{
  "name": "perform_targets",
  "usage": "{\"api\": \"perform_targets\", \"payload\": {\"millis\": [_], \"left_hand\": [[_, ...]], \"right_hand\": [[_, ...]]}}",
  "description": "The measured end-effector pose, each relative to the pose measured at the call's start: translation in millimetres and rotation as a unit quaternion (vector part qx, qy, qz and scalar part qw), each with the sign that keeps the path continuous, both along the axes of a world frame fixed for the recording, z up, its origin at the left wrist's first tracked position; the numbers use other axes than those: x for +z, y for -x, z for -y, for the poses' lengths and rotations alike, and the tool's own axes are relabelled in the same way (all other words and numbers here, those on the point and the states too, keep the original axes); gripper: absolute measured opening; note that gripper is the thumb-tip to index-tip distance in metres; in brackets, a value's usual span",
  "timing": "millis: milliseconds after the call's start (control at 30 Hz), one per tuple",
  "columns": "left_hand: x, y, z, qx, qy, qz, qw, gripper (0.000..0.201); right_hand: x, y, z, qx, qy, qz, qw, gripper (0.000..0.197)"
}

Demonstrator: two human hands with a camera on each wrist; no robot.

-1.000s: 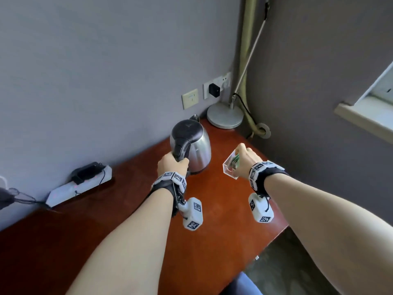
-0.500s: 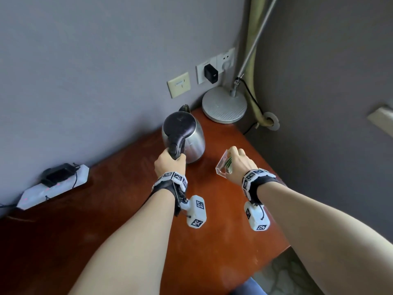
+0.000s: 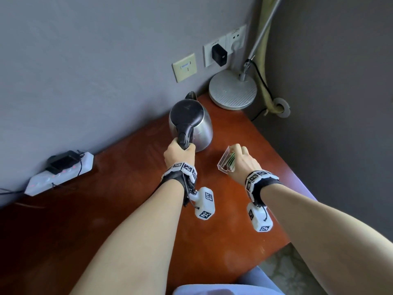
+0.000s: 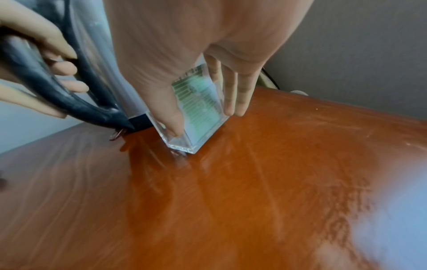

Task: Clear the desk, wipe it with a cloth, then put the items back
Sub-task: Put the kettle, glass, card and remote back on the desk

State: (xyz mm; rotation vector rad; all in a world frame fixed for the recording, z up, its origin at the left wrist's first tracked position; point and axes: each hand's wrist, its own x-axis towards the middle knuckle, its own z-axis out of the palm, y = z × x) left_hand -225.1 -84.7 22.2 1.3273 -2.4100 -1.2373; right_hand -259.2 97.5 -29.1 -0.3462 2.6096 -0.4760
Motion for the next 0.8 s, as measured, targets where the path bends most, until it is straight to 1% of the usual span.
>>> {"api": "perform_targets", "payload": {"millis": [67,167,267,367,467,600,633,667,700,767,800], "left_hand": [[-1,-4,1,-0.016,-0.005,-0.007,1.000,0.016],[-3,-16,2,-0.021,-0.007,-0.004,1.000,0.029],[-8,-32,4,-0.033,-0.046,0.006,0.998,0.041],[-12,-47,12,-0.070,-0.088,0.026,0.993,0.042],[-10,-55,23,-0.063,-0.136,0.040,0.988,0.041],[-2,-54,39,-0.037,-0.220,0.054,0.973,0.050],[0,-52,43,-0.037,-0.234,0.057,0.970,0.049],[2,-50,47,-0.039,-0.246,0.058,0.967,0.045],[5,-47,50,-0.034,-0.260,0.057,0.963,0.039],[12,-41,55,-0.024,-0.296,0.047,0.954,0.032],[15,-39,56,-0.023,-0.313,0.041,0.949,0.033]], "right_hand": [[1,-6,1,0.004,0.002,-0.005,1.000,0.069],[2,-17,6,0.018,0.007,-0.002,1.000,0.071],[2,-25,12,0.029,0.010,0.005,1.000,0.075],[2,-31,14,0.028,0.009,0.006,1.000,0.082],[4,-32,14,0.029,-0.001,0.017,0.999,0.091],[9,-30,10,0.050,-0.061,0.026,0.997,0.117],[12,-29,10,0.050,-0.063,0.015,0.997,0.118],[16,-28,11,0.047,-0.054,-0.005,0.997,0.115],[20,-26,14,0.045,-0.037,-0.032,0.998,0.106],[34,-22,24,0.058,0.000,-0.077,0.995,0.081],[41,-21,31,0.074,0.015,-0.091,0.993,0.067]]}}
